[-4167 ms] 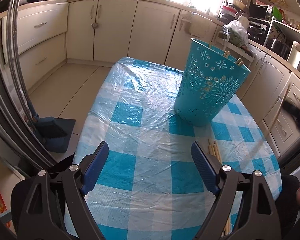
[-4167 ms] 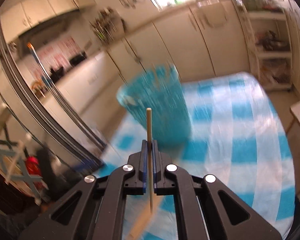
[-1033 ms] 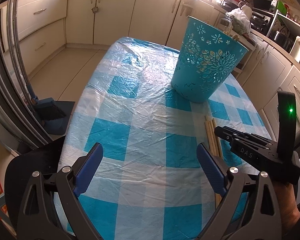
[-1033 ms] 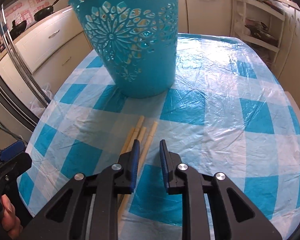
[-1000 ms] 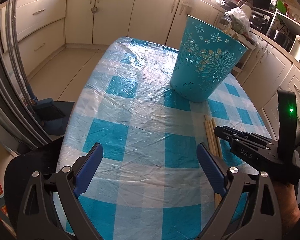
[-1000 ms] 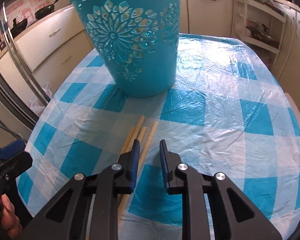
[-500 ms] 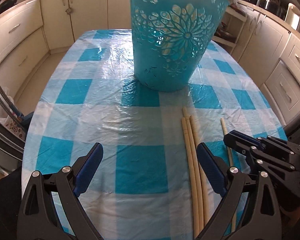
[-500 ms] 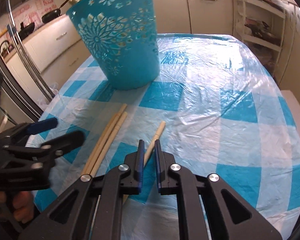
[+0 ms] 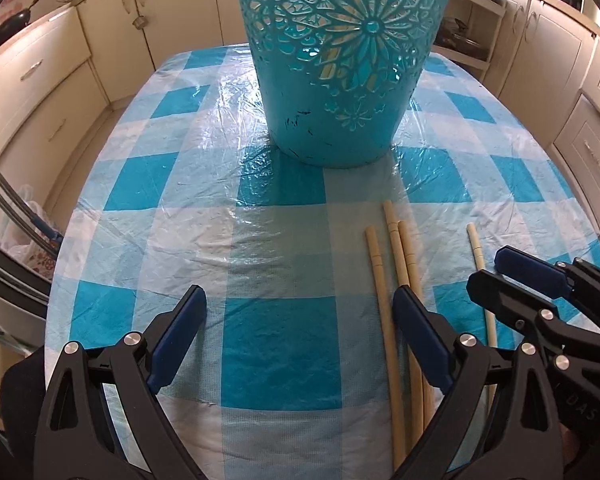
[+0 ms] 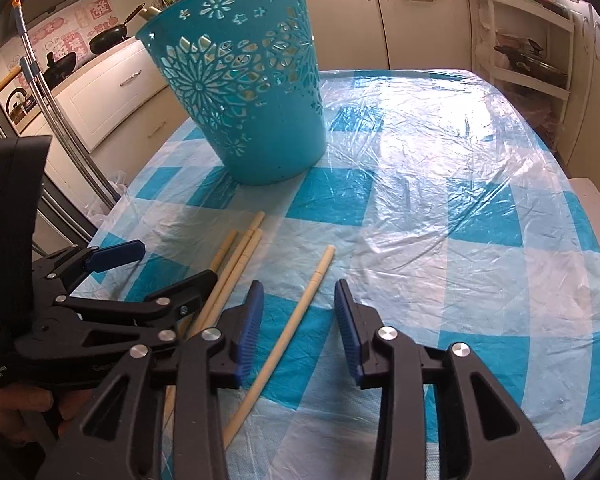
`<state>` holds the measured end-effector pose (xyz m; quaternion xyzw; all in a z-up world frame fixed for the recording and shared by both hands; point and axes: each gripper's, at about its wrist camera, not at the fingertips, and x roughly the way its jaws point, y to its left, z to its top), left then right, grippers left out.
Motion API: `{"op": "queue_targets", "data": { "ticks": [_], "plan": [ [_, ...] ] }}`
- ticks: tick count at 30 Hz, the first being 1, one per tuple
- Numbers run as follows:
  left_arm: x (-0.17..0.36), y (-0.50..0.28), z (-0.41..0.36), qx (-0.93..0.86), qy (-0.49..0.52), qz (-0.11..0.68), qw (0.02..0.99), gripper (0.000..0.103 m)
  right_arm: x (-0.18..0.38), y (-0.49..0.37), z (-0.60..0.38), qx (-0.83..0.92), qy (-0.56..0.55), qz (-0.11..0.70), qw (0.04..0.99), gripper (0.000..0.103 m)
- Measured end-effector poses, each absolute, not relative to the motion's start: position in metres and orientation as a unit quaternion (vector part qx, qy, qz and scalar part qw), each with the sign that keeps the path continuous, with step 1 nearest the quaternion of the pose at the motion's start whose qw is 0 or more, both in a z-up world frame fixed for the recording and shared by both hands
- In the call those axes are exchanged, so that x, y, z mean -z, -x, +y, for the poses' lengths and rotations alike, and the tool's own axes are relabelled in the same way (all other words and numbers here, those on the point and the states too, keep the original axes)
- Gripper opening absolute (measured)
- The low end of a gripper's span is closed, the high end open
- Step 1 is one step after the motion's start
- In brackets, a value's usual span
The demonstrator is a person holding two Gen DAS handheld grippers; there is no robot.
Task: Organize utensils
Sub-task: 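Return the right gripper to the bundle while the left gripper grasps a chopstick, then grasp a chopstick from the bundle with the right gripper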
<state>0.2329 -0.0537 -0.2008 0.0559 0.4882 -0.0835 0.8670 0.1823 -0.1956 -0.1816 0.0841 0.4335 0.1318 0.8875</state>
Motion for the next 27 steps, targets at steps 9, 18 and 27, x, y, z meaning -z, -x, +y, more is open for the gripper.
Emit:
{"op": "queue_targets", "data": {
  "ticks": [9, 18, 27],
  "plan": [
    [0.191, -0.229, -0.055, 0.146, -0.082, 0.471, 0.866, 0.016, 0.181, -0.188, -0.181, -0.136, -0.021, 0.444, 0.885, 0.013],
    [0.190, -0.241, -0.028, 0.201, -0.046, 0.490, 0.847, 0.006, 0.174, -0.197, -0.190, -0.096, -0.007, 0.468, 0.878, 0.097],
    [0.191, -0.245, -0.036, 0.171, -0.067, 0.490, 0.852, 0.006, 0.183, -0.181, -0.186, -0.045, -0.002, 0.484, 0.874, 0.097]
  ]
}}
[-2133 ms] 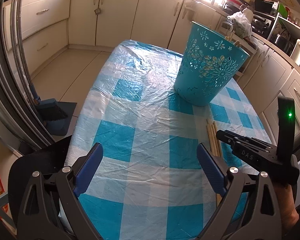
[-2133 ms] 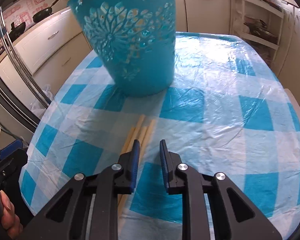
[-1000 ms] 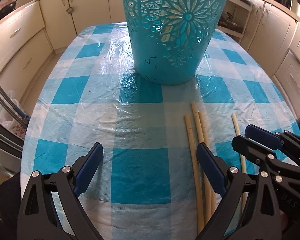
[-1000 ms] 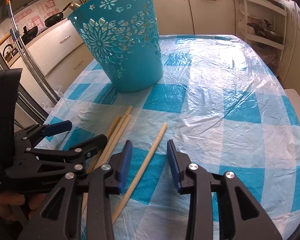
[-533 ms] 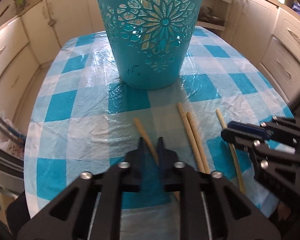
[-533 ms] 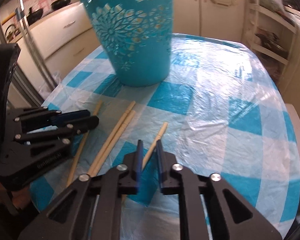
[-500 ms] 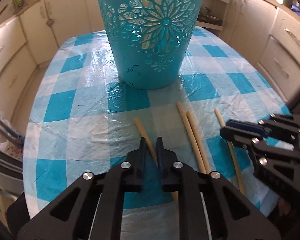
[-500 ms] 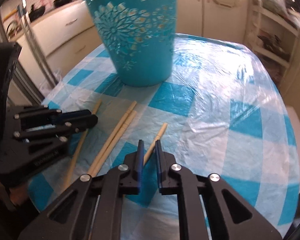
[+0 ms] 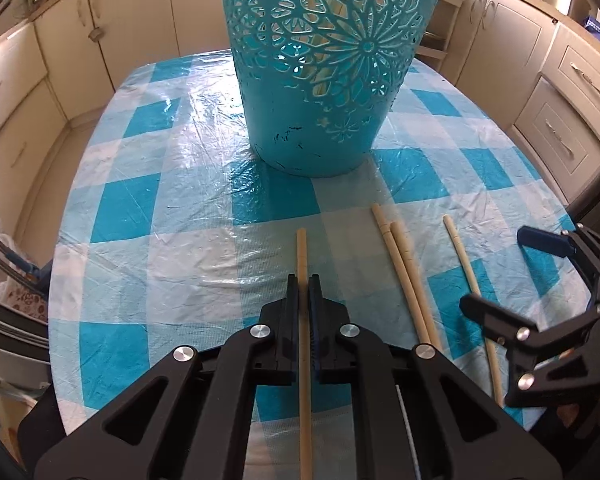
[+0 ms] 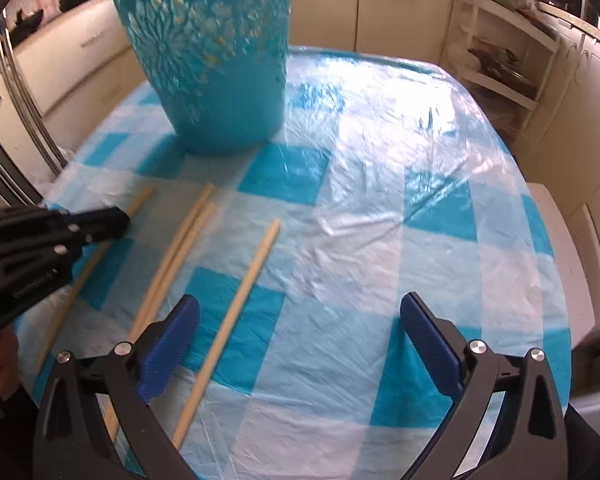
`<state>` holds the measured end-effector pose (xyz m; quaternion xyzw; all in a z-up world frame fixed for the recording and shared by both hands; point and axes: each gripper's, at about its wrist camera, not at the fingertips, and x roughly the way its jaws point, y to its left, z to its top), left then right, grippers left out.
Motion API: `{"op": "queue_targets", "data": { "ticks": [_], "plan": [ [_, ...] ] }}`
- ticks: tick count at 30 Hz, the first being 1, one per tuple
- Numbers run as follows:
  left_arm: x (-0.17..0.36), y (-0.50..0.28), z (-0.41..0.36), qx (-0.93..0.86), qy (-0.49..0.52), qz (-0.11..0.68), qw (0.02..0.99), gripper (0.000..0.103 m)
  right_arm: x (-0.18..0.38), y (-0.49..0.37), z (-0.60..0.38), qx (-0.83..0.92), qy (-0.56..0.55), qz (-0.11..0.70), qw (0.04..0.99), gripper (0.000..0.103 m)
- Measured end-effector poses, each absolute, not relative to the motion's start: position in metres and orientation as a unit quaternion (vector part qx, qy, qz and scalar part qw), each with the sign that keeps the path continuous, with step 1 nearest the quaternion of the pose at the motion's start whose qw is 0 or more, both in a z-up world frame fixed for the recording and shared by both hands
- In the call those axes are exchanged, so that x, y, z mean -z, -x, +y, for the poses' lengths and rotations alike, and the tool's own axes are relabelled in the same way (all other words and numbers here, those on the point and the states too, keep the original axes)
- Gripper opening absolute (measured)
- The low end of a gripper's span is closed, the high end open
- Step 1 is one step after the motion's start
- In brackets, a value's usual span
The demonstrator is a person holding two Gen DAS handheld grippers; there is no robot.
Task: Organize utensils
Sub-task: 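Grasp a chopstick from the bundle with the right gripper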
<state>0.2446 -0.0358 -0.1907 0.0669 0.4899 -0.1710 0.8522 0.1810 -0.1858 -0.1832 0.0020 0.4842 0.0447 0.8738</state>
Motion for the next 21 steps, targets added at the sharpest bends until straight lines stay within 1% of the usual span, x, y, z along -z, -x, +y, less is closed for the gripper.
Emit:
{"op": "queue_targets", "data": {
  "ticks": [4, 5, 6, 8, 9, 10, 11, 12, 13, 18, 19, 20, 21],
  "plan": [
    [0.191, -0.248, -0.034, 0.157, -0.059, 0.492, 0.854, 0.006, 0.175, -0.176, -0.178, -0.065, -0.022, 0.475, 0.878, 0.097],
    [0.191, -0.248, -0.033, 0.156, -0.057, 0.493, 0.854, 0.006, 0.175, -0.177, -0.175, -0.060, -0.020, 0.480, 0.875, 0.093],
    [0.191, -0.248, -0.033, 0.154, -0.055, 0.494, 0.854, 0.007, 0.175, -0.178, -0.174, -0.060, -0.021, 0.484, 0.873, 0.081],
    [0.191, -0.248, -0.033, 0.153, -0.051, 0.495, 0.854, 0.014, 0.177, -0.179, -0.168, -0.049, -0.018, 0.492, 0.869, 0.072],
    [0.190, -0.247, -0.033, 0.153, -0.049, 0.495, 0.854, 0.017, 0.176, -0.179, -0.167, -0.045, -0.016, 0.494, 0.868, 0.062],
    [0.190, -0.247, -0.033, 0.151, -0.049, 0.495, 0.854, 0.025, 0.175, -0.179, -0.166, -0.042, -0.013, 0.494, 0.868, 0.055],
    [0.190, -0.246, -0.033, 0.149, -0.050, 0.495, 0.855, 0.033, 0.173, -0.178, -0.165, -0.041, -0.012, 0.495, 0.868, 0.039],
    [0.190, -0.246, -0.034, 0.148, -0.052, 0.494, 0.855, 0.034, 0.172, -0.178, -0.165, -0.045, -0.015, 0.498, 0.866, 0.019],
    [0.191, -0.245, -0.034, 0.147, -0.054, 0.492, 0.856, 0.034, 0.172, -0.178, -0.165, -0.047, -0.014, 0.499, 0.865, 0.010],
    [0.191, -0.246, -0.038, 0.149, -0.069, 0.490, 0.856, 0.032, 0.174, -0.182, -0.150, -0.072, 0.038, 0.493, 0.866, 0.007],
    [0.191, -0.247, -0.039, 0.148, -0.076, 0.489, 0.856, 0.023, 0.174, -0.182, -0.148, -0.078, 0.047, 0.492, 0.866, 0.007],
    [0.191, -0.247, -0.040, 0.147, -0.080, 0.488, 0.857, 0.010, 0.174, -0.184, -0.146, -0.083, 0.054, 0.493, 0.865, 0.007],
    [0.191, -0.248, -0.039, 0.152, -0.079, 0.489, 0.855, 0.005, 0.174, -0.185, -0.147, -0.087, 0.052, 0.494, 0.863, 0.006]
  ]
}}
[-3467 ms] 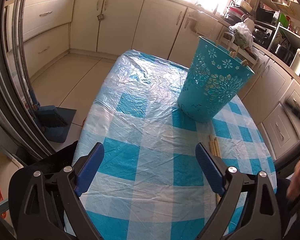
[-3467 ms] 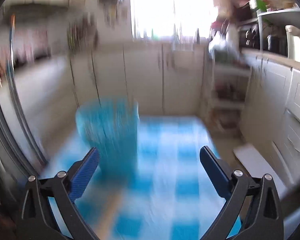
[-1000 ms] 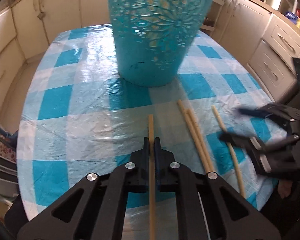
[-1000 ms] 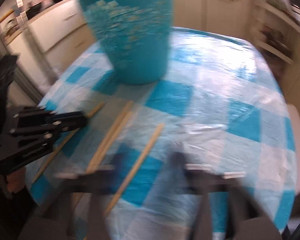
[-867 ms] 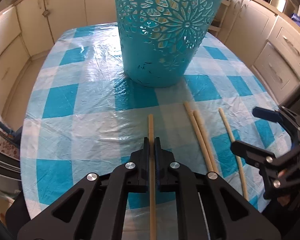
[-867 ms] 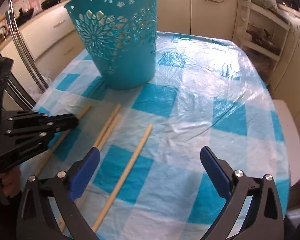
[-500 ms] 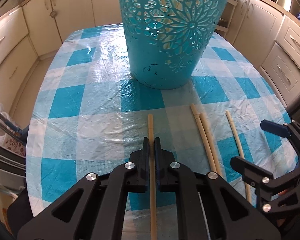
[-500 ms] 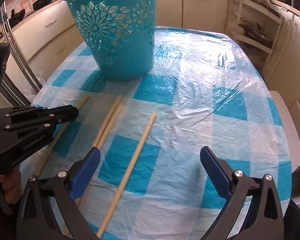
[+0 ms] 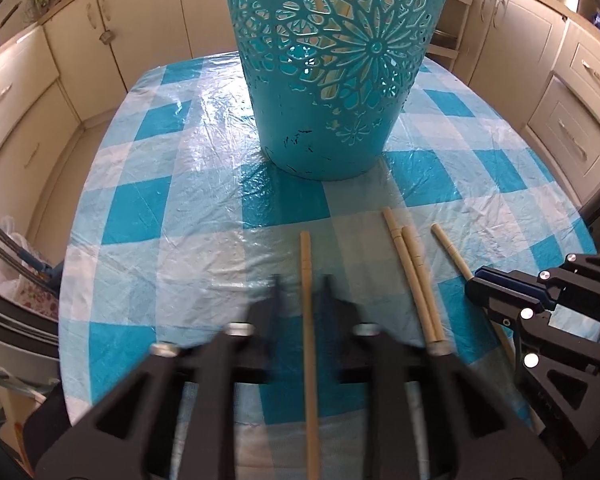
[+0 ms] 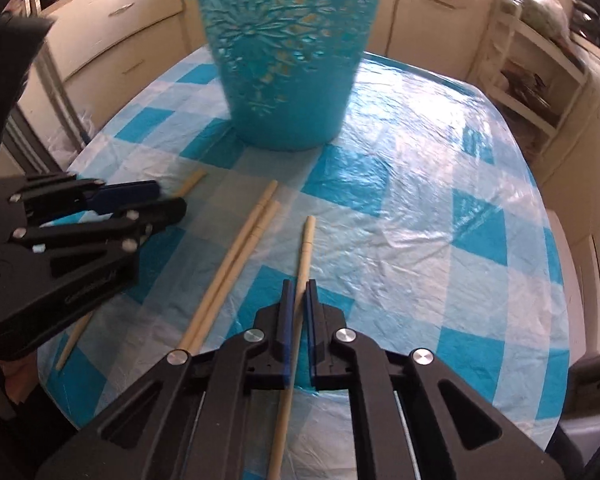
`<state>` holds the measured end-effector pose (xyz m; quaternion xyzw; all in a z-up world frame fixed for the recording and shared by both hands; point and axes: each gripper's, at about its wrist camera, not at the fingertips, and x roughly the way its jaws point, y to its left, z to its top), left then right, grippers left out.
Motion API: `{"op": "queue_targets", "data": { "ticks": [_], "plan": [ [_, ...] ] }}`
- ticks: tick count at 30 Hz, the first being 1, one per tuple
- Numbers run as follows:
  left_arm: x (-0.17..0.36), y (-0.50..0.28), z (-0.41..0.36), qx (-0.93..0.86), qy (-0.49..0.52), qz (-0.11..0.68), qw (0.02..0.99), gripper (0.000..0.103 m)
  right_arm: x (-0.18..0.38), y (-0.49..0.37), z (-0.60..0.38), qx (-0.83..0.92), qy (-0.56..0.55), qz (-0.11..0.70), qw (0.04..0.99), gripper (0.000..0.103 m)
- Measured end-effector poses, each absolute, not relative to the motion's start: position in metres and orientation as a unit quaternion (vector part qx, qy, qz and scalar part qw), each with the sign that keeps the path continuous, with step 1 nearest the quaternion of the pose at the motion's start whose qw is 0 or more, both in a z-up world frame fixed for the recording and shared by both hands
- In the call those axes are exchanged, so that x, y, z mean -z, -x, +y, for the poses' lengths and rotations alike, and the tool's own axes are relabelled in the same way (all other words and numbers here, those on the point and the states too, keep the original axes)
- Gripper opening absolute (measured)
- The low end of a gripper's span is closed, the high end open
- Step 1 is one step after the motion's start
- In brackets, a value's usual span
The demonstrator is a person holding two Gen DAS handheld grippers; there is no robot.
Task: Organize utensils
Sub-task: 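Grasp a chopstick from the bundle with the right gripper, then drop the left gripper's chopstick into the basket while the right gripper holds its chopstick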
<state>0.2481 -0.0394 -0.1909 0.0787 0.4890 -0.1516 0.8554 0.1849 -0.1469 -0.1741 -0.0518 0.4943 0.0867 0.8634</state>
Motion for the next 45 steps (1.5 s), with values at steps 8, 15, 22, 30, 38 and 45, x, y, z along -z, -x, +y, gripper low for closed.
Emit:
{"op": "queue_targets", "data": {
  "ticks": [8, 15, 22, 30, 38, 45],
  "plan": [
    [0.192, -0.251, -0.034, 0.166, -0.058, 0.498, 0.849, 0.005, 0.175, -0.190, -0.157, -0.097, 0.047, 0.499, 0.860, 0.006],
    [0.177, -0.243, -0.033, 0.173, -0.049, 0.485, 0.856, 0.005, 0.179, -0.183, -0.180, -0.129, -0.035, 0.472, 0.871, 0.006],
    [0.152, -0.230, -0.031, 0.181, -0.043, 0.457, 0.870, 0.005, 0.186, -0.182, -0.212, -0.143, -0.122, 0.446, 0.875, 0.006],
    [0.124, -0.221, -0.024, 0.209, -0.004, 0.430, 0.878, 0.005, 0.187, -0.186, -0.215, -0.152, -0.145, 0.444, 0.871, 0.006],
    [0.070, -0.214, 0.000, 0.250, 0.068, 0.372, 0.891, 0.005, 0.188, -0.183, -0.229, -0.160, -0.164, 0.444, 0.866, 0.006],
    [0.011, -0.222, 0.011, 0.265, 0.110, 0.294, 0.912, 0.005, 0.189, -0.183, -0.230, -0.162, -0.169, 0.444, 0.865, 0.006]
  ]
}}
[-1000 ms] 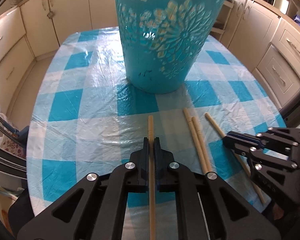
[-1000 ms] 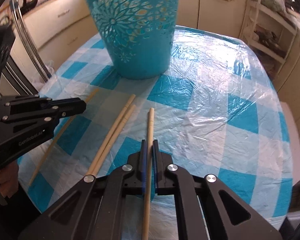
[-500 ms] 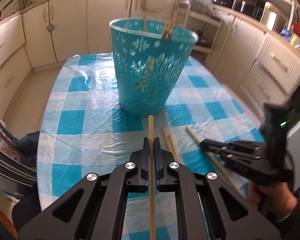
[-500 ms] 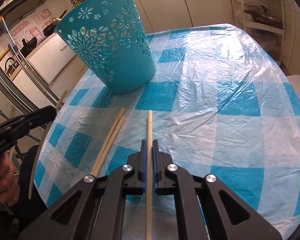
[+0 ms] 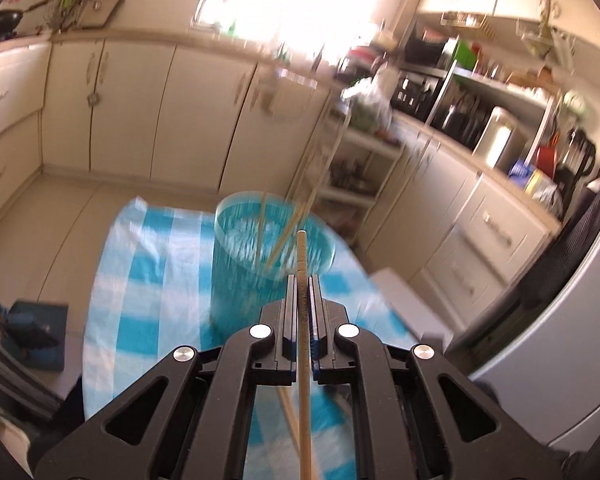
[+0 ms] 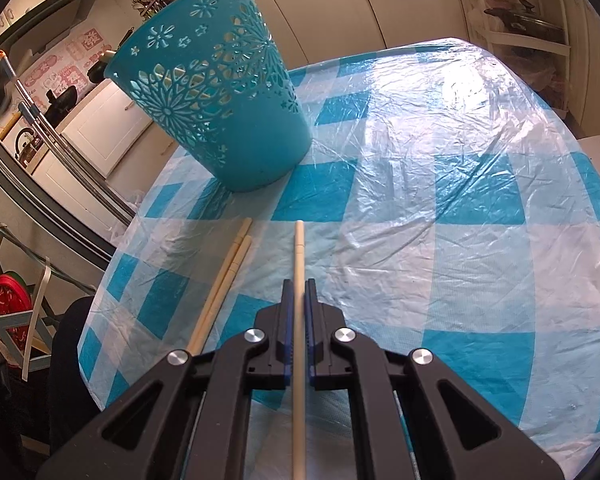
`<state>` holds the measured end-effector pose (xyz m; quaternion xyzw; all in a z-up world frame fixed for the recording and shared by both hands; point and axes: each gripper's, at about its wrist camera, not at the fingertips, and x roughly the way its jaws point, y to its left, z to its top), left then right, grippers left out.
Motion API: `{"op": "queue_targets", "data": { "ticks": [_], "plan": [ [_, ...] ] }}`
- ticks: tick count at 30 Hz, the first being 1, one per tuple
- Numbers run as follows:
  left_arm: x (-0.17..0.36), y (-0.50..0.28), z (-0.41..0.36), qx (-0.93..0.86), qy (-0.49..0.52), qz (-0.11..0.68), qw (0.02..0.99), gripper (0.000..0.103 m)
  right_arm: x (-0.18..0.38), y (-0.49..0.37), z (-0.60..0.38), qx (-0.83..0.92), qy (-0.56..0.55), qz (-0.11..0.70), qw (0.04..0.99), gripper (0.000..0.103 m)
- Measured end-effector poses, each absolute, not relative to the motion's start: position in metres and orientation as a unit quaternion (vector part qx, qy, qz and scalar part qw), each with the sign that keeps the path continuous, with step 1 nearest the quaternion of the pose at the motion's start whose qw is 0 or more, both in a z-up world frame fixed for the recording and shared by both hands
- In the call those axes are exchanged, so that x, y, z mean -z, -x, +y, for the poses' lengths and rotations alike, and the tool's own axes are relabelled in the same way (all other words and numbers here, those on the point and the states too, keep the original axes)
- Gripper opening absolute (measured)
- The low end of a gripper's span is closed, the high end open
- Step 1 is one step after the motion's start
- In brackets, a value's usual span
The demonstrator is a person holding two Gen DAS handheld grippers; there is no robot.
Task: Organize utensils
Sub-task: 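Drop the left gripper's chopstick into the basket while the right gripper holds its chopstick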
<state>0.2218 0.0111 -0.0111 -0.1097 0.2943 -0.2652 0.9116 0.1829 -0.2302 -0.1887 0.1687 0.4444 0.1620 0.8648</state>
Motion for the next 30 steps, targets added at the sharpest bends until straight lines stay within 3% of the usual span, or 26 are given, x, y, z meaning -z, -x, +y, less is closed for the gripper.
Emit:
{"op": "queue_targets", "data": {
  "ticks": [14, 21, 30],
  "plan": [
    [-0.044, -0.312, -0.027, 0.207, 0.126, 0.126, 0.962, 0.005, 0.188, -0.182, -0.233, -0.164, -0.173, 0.444, 0.864, 0.006],
    [-0.023, -0.359, -0.037, 0.159, 0.130, 0.122, 0.971, 0.005, 0.189, -0.182, -0.233, -0.165, -0.176, 0.445, 0.862, 0.006],
    [0.012, -0.362, -0.037, 0.145, 0.104, 0.140, 0.974, 0.005, 0.189, -0.182, -0.233, -0.166, -0.176, 0.445, 0.862, 0.006]
  ]
}}
